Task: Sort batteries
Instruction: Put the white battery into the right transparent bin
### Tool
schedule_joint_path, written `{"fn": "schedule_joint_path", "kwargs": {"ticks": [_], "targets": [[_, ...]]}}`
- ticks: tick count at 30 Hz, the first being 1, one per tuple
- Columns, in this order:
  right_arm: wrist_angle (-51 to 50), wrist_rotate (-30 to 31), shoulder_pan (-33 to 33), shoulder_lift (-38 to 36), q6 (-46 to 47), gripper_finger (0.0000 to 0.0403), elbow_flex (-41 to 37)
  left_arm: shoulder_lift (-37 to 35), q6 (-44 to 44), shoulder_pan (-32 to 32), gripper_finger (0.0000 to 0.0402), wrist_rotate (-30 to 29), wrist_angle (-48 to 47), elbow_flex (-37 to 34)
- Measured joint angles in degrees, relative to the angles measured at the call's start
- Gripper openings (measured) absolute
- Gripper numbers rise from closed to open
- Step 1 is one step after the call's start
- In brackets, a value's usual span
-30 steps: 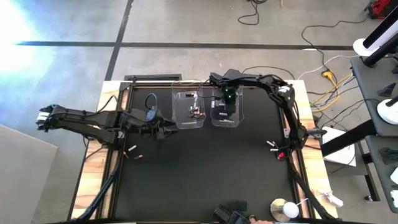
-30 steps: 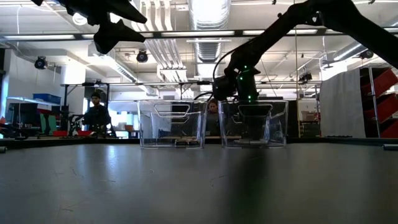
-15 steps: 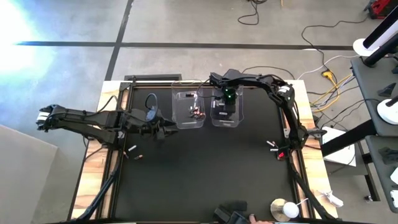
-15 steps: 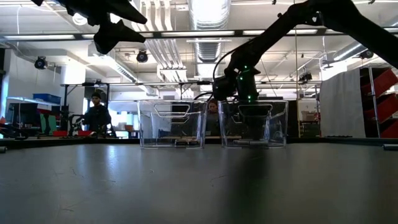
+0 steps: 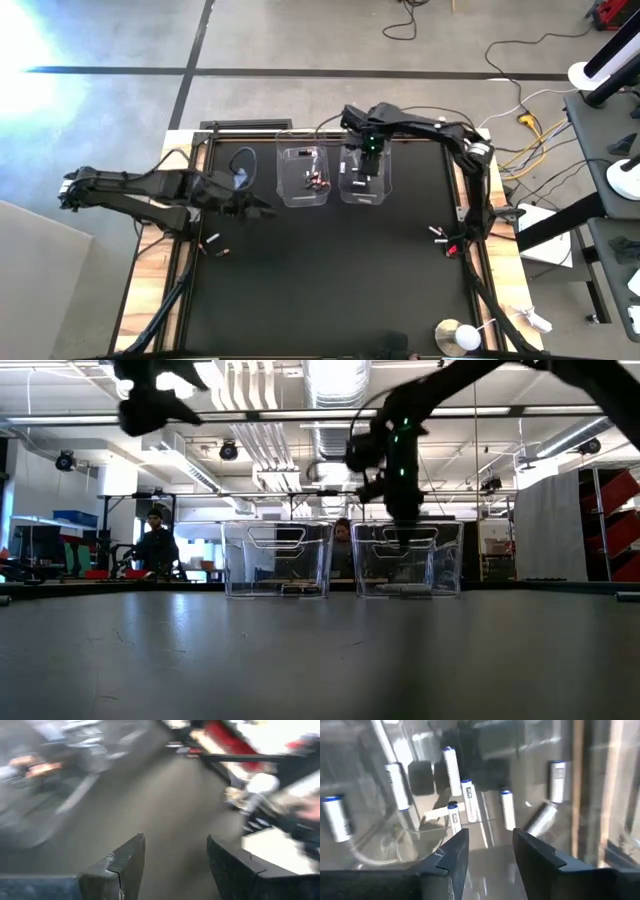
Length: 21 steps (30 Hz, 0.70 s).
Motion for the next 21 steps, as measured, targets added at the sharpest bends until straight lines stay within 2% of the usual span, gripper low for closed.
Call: {"fn": "schedule_joint_path", "kwargs": {"ticks": [4, 9, 14, 17, 21], "targets": [[0.34, -0.03, 2.97, -6.42, 3.43, 0.0156, 0.00, 2.22, -5.23, 0.05, 0.0190, -5.52, -19.18, 7.91], [2.05, -0.18, 8.14, -13.76, 8.28, 0.0155, -0.26, 5.97, -12.82, -0.04, 0.0190, -2.39, -34.96, 10.18], [5.67, -0.16, 13.44, -17.90, 10.78, 0.0151, -0.42, 9.12, -16.48, 0.14, 0.0190, 4.28, -41.81, 4.86], [6.99, -0.10, 15.48, -18.65, 10.86, 0.0155, -0.46, 10.18, -18.32, 1.21, 0.0190, 6.29, -42.40, 1.42], [7.65, -0.02, 16.43, -18.66, 10.61, 0.0163, -0.46, 11.31, -20.78, 3.87, 0.0190, 11.95, -42.36, -2.31]]}}
